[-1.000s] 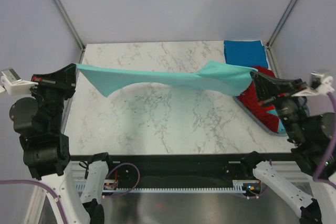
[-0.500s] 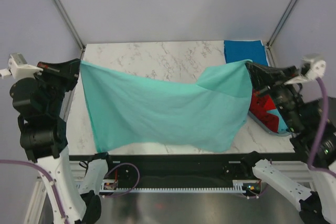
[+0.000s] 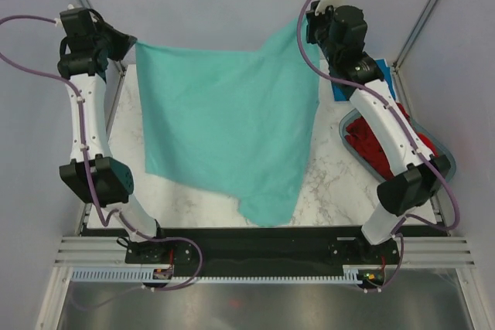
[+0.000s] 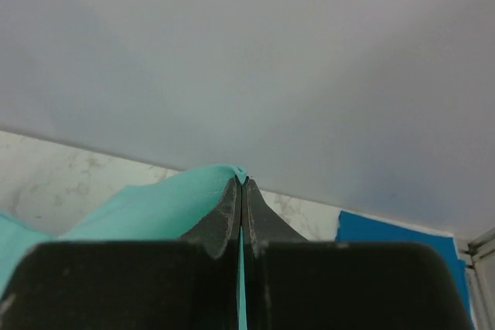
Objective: Fold and stack the t-shirts
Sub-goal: Flatten the tshirt out, then fold the tshirt
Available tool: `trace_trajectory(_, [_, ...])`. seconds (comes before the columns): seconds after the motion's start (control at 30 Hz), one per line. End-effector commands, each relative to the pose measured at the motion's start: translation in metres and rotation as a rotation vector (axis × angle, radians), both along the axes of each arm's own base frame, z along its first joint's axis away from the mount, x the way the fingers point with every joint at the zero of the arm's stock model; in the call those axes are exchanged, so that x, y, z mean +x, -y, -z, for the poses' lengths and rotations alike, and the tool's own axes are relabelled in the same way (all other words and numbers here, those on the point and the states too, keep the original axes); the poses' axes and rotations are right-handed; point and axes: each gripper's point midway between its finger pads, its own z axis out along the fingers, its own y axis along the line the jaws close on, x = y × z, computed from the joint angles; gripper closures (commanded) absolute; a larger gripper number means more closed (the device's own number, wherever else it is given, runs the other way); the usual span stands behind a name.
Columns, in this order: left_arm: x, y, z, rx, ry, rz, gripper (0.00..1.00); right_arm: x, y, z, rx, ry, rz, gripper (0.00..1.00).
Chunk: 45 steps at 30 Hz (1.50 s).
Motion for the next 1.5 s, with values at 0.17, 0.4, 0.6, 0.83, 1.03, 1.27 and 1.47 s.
trace_trajectory(0.17, [-0.033,0.025,-0.182,0.028,0.467,0.108,0.98,-0.059,0.042,-0.192,0.033,0.481,-0.008,1.0])
trace_trajectory(0.4, [-0.076,0.024,-0.135,0.114,0.36,0.083,0.98,-0.12,0.037,-0.125,0.038,0.365,-0.151,1.0])
trace_trajectory(0.6, [-0.116,0.025,0.002,0.161,0.113,0.095,0.98,-0.162,0.024,0.025,0.128,0.097,-0.27,1.0])
trace_trajectory(0.83, [-0.164,0.025,0.182,0.102,-0.196,0.048,0.98,-0.209,0.008,0.188,0.278,-0.271,-0.328,1.0])
trace_trajectory(1.03, [-0.219,0.027,0.304,0.031,-0.488,0.006,0.98,-0.256,0.04,0.318,0.322,-0.673,-0.081,1.0])
trace_trajectory(1.27, [-0.246,-0.01,0.332,0.045,-0.571,-0.306,0.98,-0.276,0.029,0.329,0.474,-0.755,-0.073,1.0])
trace_trajectory(1.47, [-0.242,-0.019,0.312,0.073,-0.526,-0.347,0.98,-0.279,0.028,0.319,0.497,-0.765,-0.057,1.0])
